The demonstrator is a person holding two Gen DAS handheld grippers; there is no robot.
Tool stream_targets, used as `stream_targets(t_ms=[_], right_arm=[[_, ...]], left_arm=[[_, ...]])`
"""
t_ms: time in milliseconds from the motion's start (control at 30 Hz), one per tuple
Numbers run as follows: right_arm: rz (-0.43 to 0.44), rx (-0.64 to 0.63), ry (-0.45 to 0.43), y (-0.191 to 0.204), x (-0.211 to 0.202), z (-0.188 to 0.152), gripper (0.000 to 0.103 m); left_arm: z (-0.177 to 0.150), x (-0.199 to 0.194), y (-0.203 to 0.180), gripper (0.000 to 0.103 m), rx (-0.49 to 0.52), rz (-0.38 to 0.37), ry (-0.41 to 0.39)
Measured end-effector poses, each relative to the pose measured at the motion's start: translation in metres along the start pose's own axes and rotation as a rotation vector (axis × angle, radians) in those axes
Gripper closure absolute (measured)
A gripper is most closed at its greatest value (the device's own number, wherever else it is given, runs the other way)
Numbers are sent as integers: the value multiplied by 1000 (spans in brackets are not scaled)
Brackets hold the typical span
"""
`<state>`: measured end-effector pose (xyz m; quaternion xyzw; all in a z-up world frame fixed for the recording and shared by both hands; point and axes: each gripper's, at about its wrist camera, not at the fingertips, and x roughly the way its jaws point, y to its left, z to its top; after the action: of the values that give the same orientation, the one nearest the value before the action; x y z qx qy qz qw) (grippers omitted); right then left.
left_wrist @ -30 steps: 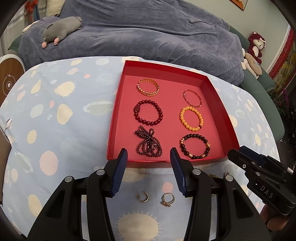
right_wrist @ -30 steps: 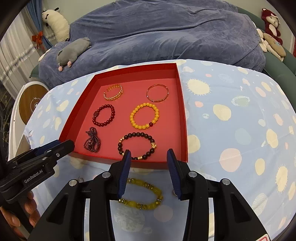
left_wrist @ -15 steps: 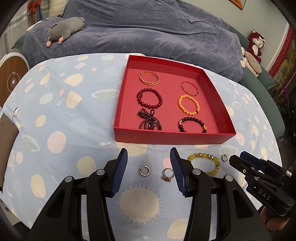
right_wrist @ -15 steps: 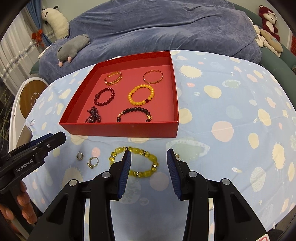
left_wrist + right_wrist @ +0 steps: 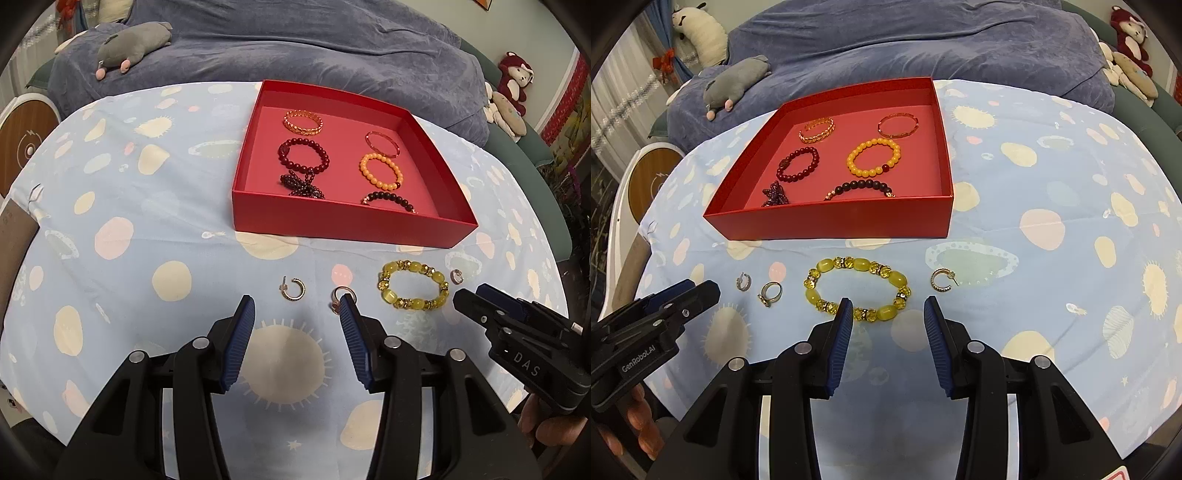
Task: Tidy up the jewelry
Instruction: 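Withdraw both tools toward the yellow-green bead bracelet beside the box, then grasp the yellow bead bracelet with the right tool while the left tool grasps the red-stone gold ring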
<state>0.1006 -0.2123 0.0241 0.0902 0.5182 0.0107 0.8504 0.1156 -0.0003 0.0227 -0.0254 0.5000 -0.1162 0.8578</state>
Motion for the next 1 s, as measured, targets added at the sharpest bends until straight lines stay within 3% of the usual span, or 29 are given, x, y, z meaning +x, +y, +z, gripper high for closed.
stream_targets(t_ms=[533,633,867,1000], right_arm=[[-6,-40,28,10,35,20,64],[-2,-40,43,9,40,18,67],[-16,-78,48,8,38,8,93],[4,-48,55,0,33,0,93]], left_arm=[[-2,20,10,57,-24,2,40],[0,22,9,58,-22,-3,43],[0,25,5,58,-19,-17,49],[-2,23,0,58,-10,-24,51]])
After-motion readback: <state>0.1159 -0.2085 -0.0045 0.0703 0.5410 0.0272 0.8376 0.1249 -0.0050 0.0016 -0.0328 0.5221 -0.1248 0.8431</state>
